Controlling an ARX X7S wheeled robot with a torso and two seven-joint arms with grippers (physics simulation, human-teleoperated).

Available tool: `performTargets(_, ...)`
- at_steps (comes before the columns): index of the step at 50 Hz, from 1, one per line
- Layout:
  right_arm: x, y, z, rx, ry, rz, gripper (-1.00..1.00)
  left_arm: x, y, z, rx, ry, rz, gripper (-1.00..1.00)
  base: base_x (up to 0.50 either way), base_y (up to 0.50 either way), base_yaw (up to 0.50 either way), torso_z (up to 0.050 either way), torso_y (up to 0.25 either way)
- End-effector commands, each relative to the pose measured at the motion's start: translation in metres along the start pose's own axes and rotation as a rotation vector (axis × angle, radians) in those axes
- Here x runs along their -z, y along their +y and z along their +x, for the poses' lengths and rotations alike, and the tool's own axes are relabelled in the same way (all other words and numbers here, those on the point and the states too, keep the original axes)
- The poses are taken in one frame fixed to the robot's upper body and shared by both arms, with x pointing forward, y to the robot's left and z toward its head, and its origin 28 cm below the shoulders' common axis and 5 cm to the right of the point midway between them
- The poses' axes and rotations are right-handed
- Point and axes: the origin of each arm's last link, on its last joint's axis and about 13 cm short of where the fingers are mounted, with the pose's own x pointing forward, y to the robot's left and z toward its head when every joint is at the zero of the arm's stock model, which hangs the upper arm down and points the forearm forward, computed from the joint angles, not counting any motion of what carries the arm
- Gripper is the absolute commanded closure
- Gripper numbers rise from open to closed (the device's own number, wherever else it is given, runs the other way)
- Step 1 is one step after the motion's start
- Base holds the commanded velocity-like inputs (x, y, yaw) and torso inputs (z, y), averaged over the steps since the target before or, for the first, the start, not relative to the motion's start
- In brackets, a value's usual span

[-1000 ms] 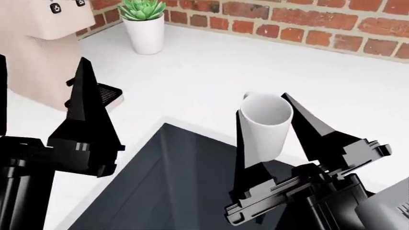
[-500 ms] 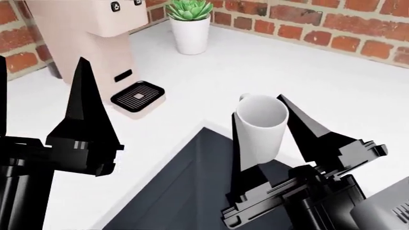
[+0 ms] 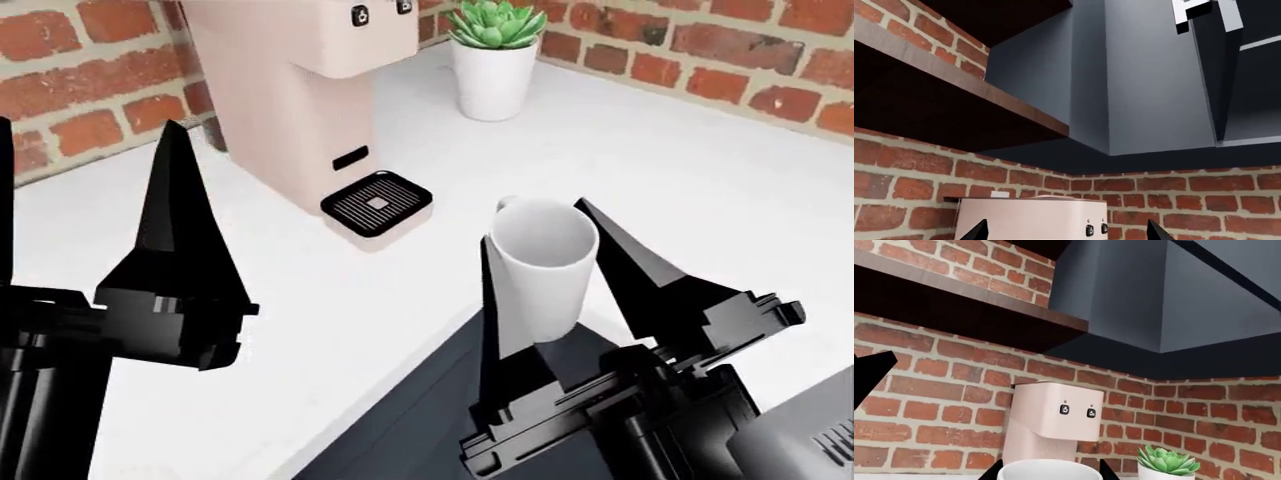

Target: Pick the mug from the cabinet, place it under the coffee machine dispenser, and press the start button.

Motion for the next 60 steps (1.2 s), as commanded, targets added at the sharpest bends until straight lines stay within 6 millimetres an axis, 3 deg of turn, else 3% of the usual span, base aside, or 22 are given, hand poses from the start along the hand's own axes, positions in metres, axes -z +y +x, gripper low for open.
performTargets(1, 0.0000, -0.0006, 0.0008, -0.001, -0.012, -0.013, 1.00, -0.0001, -0.0002, -0.0002, 0.002, 0.001, -0.002, -1.00, 0.06, 0.06, 0.50, 0.000, 0.000)
performTargets(60, 0.0008, 0.0002, 0.0011, -0.010, -0.006, -0.012, 1.00, -0.0013, -0.0016, -0.0012, 0.014, 0.002, 0.001, -1.00, 0.05, 0.07, 0.50, 0.000, 0.000)
